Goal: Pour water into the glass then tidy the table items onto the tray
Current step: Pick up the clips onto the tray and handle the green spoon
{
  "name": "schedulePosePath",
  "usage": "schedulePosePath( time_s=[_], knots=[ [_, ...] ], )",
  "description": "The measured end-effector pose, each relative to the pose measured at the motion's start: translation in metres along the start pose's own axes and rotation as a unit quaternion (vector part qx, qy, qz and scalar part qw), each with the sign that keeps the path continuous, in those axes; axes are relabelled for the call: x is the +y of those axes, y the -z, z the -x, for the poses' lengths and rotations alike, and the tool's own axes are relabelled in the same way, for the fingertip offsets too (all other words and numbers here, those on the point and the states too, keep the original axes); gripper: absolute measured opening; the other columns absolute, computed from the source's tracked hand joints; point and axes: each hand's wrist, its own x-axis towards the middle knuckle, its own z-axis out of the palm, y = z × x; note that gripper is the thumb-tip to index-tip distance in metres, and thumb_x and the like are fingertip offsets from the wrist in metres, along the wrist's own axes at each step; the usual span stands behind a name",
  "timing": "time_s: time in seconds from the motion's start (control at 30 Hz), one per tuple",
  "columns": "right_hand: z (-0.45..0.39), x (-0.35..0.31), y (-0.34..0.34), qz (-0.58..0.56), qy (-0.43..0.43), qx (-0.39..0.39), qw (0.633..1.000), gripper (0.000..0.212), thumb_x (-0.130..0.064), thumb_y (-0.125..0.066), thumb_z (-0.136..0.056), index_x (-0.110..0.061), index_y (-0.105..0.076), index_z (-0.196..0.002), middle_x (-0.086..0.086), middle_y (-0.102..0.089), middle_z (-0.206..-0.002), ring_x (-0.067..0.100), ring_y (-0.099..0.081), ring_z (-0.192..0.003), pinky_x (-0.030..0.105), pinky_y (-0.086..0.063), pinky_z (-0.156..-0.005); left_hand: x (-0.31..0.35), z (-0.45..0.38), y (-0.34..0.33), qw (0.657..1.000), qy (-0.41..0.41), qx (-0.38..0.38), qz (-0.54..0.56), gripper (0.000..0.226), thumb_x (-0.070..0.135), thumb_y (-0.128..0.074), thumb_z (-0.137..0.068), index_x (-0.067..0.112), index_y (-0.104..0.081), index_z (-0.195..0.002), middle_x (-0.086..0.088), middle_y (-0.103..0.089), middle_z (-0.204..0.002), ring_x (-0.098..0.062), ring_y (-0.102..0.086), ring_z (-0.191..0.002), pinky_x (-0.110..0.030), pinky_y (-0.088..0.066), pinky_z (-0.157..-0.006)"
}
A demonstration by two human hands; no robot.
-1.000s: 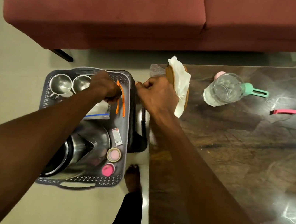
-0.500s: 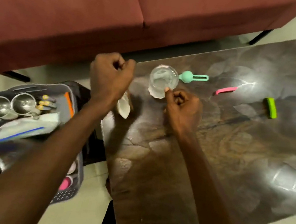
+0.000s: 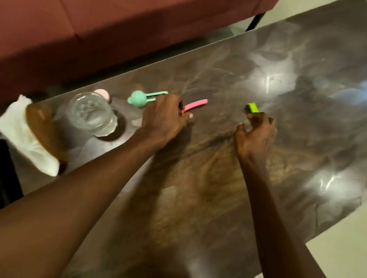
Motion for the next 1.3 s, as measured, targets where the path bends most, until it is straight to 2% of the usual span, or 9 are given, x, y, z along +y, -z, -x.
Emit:
schedulePosePath(
  time_s=[0.23, 0.53, 0.7, 0.87, 0.97, 1.03, 1.1, 1.2, 1.3],
  knots=[
    [-0.044, 0.037, 0.001, 0.077, 0.005, -0.032, 0.997, 0.049, -0.036, -0.061, -0.091, -0.008, -0.052, -0.131, 0.018, -0.051, -0.130, 0.036, -0.047, -0.122, 0.042, -0.040, -0.101, 0.012, -0.029, -0.051, 0.998, 0.011, 0.017, -0.054, 0.036, 0.039, -0.064, -0.089, 0.012, -0.057, -0.113, -0.015, -0.051, -0.122, -0.036, -0.053, -0.109, -0.046, -0.046, -0.086],
    [-0.054, 0.036, -0.007, -0.039, 0.011, -0.012, 0.999, 0.030, -0.029, -0.059, -0.088, -0.007, -0.062, -0.108, 0.015, -0.065, -0.106, 0.035, -0.061, -0.101, 0.048, -0.048, -0.087, 0.024, -0.043, -0.044, 0.999, 0.041, -0.008, -0.017, 0.028, 0.039, -0.066, -0.085, 0.014, -0.067, -0.099, -0.014, -0.067, -0.103, -0.034, -0.060, -0.100, -0.041, -0.048, -0.081],
    [-0.026, -0.006, -0.003, -0.201, 0.000, 0.004, 0.979, 0.033, -0.019, -0.065, -0.081, -0.013, -0.052, -0.111, 0.002, -0.063, -0.087, 0.026, -0.068, -0.076, 0.047, -0.056, -0.076, 0.045, -0.025, 0.016, 0.992, 0.010, 0.027, 0.123, 0.023, 0.030, -0.072, -0.073, 0.014, -0.064, -0.088, -0.003, -0.068, -0.081, -0.025, -0.065, -0.081, -0.041, -0.053, -0.072],
    [0.018, -0.083, -0.015, -0.239, 0.080, -0.025, 0.967, 0.047, -0.021, -0.070, -0.085, -0.022, -0.056, -0.130, -0.007, -0.060, -0.081, -0.001, -0.062, -0.064, 0.025, -0.057, -0.068, 0.013, 0.006, 0.139, 0.981, -0.043, 0.046, 0.186, 0.037, 0.020, -0.077, -0.074, 0.014, -0.061, -0.107, -0.003, -0.069, -0.078, -0.018, -0.068, -0.064, -0.038, -0.059, -0.061],
    [0.055, -0.148, -0.038, -0.297, 0.101, -0.085, 0.946, 0.036, -0.021, -0.071, -0.085, -0.024, -0.064, -0.120, 0.010, -0.063, -0.089, 0.011, -0.066, -0.073, 0.034, -0.060, -0.071, -0.037, 0.037, 0.207, 0.979, 0.003, 0.076, 0.187, 0.037, 0.020, -0.076, -0.081, 0.012, -0.061, -0.114, -0.006, -0.067, -0.079, -0.004, -0.060, -0.052, -0.020, -0.048, -0.042],
    [0.088, -0.195, -0.058, -0.337, 0.123, -0.137, 0.923, 0.031, -0.018, -0.070, -0.086, -0.021, -0.065, -0.117, 0.012, -0.064, -0.088, 0.022, -0.066, -0.075, 0.043, -0.060, -0.072, -0.083, 0.063, 0.244, 0.975, 0.079, 0.099, 0.184, 0.033, 0.021, -0.074, -0.084, 0.012, -0.061, -0.114, -0.008, -0.066, -0.075, -0.007, -0.059, -0.050, -0.018, -0.046, -0.038],
    [0.126, -0.239, -0.081, -0.348, 0.156, -0.180, 0.907, 0.026, -0.015, -0.070, -0.086, -0.015, -0.067, -0.112, -0.002, -0.061, -0.078, 0.013, -0.061, -0.068, 0.040, -0.058, -0.068, -0.131, 0.090, 0.272, 0.963, 0.160, 0.096, 0.196, 0.026, 0.016, -0.073, -0.086, 0.008, -0.059, -0.106, -0.014, -0.063, -0.077, -0.014, -0.059, -0.052, -0.023, -0.048, -0.041],
    [0.180, -0.292, -0.112, -0.313, 0.196, -0.259, 0.892, 0.024, -0.022, -0.073, -0.084, -0.016, -0.070, -0.107, -0.009, -0.063, -0.074, 0.004, -0.058, -0.065, 0.032, -0.053, -0.068, -0.197, 0.129, 0.298, 0.939, 0.251, 0.105, 0.213, 0.024, 0.011, -0.072, -0.085, 0.011, -0.053, -0.072, -0.018, -0.061, -0.064, -0.011, -0.059, -0.043, -0.024, -0.047, -0.041],
    [0.225, -0.332, -0.136, -0.257, 0.249, -0.311, 0.880, 0.014, -0.023, -0.076, -0.081, -0.018, -0.073, -0.093, -0.011, -0.065, -0.069, -0.002, -0.058, -0.060, 0.025, -0.053, -0.068, -0.250, 0.165, 0.310, 0.928, 0.301, 0.089, 0.199, 0.021, 0.013, -0.076, -0.082, 0.002, -0.064, -0.069, -0.009, -0.067, -0.053, -0.006, -0.059, -0.037, -0.016, -0.046, -0.036]
  ],
)
